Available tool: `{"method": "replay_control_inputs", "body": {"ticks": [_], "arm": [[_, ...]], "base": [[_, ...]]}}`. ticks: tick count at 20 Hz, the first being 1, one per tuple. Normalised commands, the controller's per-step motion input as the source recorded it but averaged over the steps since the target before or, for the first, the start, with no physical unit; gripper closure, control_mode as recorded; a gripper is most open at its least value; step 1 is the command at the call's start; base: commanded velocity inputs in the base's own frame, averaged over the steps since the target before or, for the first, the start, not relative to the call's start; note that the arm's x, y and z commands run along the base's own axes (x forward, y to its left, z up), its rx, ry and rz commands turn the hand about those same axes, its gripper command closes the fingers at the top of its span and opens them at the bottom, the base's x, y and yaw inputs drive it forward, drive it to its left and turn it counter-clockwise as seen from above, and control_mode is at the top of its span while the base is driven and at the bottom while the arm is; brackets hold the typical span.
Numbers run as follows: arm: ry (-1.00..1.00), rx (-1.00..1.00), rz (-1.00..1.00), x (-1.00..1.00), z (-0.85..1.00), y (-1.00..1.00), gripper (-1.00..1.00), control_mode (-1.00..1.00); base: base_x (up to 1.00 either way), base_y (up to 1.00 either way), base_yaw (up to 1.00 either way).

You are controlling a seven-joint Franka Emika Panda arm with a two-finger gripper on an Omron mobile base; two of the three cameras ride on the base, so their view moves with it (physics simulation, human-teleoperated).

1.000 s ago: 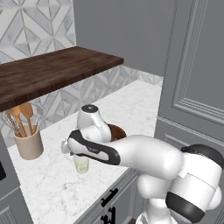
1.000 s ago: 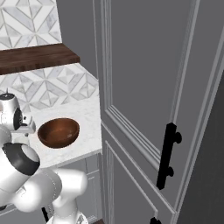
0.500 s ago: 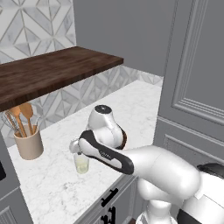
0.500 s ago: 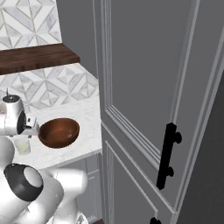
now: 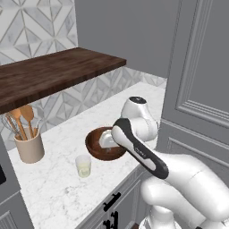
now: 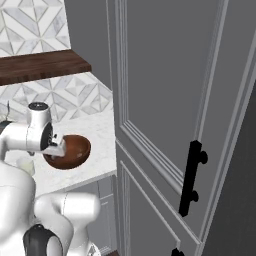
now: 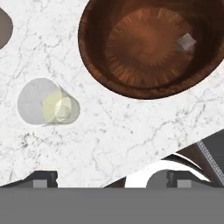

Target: Grab a lemon wedge from the fridge and one ice cube from the ice bowl, and put them in the glass of lemonade.

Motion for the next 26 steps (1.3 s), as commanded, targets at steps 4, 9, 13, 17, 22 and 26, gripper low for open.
{"method": "replay_control_inputs", "body": {"ticks": [4, 9, 13, 17, 22, 26], "arm": [[0.10, -0.02, -0.24, -0.05, 0.44, -1.00, -1.00, -1.00], [0.00, -0.05, -0.30, -0.35, 0.01, -0.76, -1.00, -1.00], [-0.17, 0.00, -0.08, -0.73, 0.00, -0.43, -1.00, -1.00], [-0.10, 0.00, 0.00, -0.29, 0.00, -0.31, -1.00, -1.00], [0.00, 0.00, 0.00, -0.01, 0.00, 0.00, -1.00, -1.00], [0.00, 0.00, -0.01, 0.00, 0.00, 0.00, -1.00, 1.00]], "base": [[0.00, 0.00, 0.00], [0.00, 0.00, 0.00], [0.00, 0.00, 0.00], [0.00, 0.00, 0.00], [0.00, 0.00, 0.00], [-0.68, -0.17, -0.26]]}}
